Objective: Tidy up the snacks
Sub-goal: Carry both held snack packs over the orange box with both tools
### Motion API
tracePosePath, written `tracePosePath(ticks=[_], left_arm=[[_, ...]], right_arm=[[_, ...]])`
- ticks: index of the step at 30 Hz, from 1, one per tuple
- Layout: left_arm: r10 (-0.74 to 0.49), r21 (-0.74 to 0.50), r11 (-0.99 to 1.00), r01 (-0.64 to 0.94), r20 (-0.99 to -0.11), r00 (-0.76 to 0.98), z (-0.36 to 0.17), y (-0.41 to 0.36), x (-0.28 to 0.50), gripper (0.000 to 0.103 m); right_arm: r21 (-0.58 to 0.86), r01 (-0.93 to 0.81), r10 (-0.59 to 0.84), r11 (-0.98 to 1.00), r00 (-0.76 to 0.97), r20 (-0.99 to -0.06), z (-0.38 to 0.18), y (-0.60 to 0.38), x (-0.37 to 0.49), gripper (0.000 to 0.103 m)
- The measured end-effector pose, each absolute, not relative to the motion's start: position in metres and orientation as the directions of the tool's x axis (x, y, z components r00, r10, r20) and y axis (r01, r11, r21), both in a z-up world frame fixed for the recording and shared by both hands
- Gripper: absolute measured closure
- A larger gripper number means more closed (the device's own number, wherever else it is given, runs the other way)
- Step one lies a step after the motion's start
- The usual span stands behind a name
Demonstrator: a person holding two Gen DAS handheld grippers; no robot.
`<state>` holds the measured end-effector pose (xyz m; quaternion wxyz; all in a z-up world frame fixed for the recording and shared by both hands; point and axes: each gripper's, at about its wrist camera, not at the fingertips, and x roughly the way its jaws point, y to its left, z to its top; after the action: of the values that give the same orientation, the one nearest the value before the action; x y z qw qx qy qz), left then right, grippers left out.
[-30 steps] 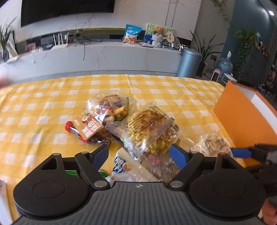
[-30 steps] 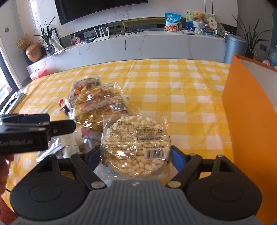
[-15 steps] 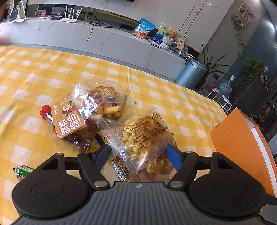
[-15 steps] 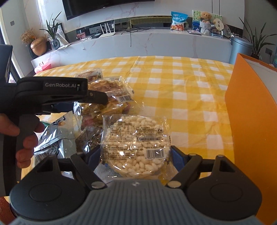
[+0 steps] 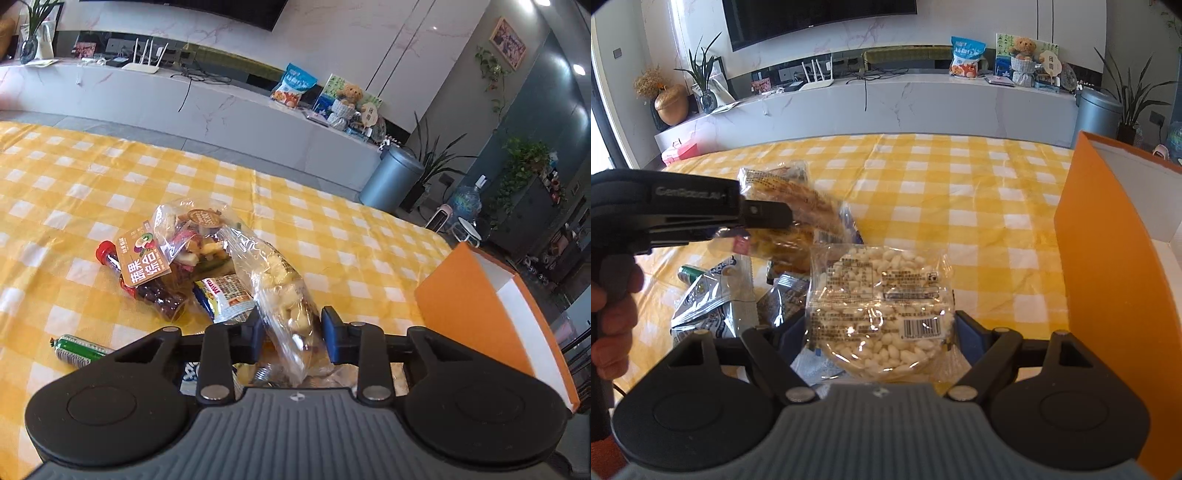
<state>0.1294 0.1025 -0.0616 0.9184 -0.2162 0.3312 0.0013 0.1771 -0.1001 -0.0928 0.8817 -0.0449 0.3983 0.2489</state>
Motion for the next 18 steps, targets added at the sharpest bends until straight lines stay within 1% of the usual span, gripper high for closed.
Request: tracePosePath(ticks=[5,10,18], left_arm=[[-0.132,-0.387,0.912,-0.135,-0.589,0.798,-0.044,0.094,0.11,0.071],[-0.132,-0.382,0.918,-0.108,-0.549,0.825,-0.019,0.081,0.088,0.072],[-0.172,-0.333,0.943,-0.001,-0.488,0.856,0.018,0.043,0.075,0.073]], right_arm=[[0.121,-0.473,0.414,0.872,0.583,-0.699,-0.079,-0.108,0.164,0.023],[0.133,-0.474,0.432,0.87,0.606,-0.668,-0.061,-0.123,0.149,0.023],[0.117,-0.477,0.449,0.871,0.676,-0.585,-0.021,-0.162,0.126,0.024]])
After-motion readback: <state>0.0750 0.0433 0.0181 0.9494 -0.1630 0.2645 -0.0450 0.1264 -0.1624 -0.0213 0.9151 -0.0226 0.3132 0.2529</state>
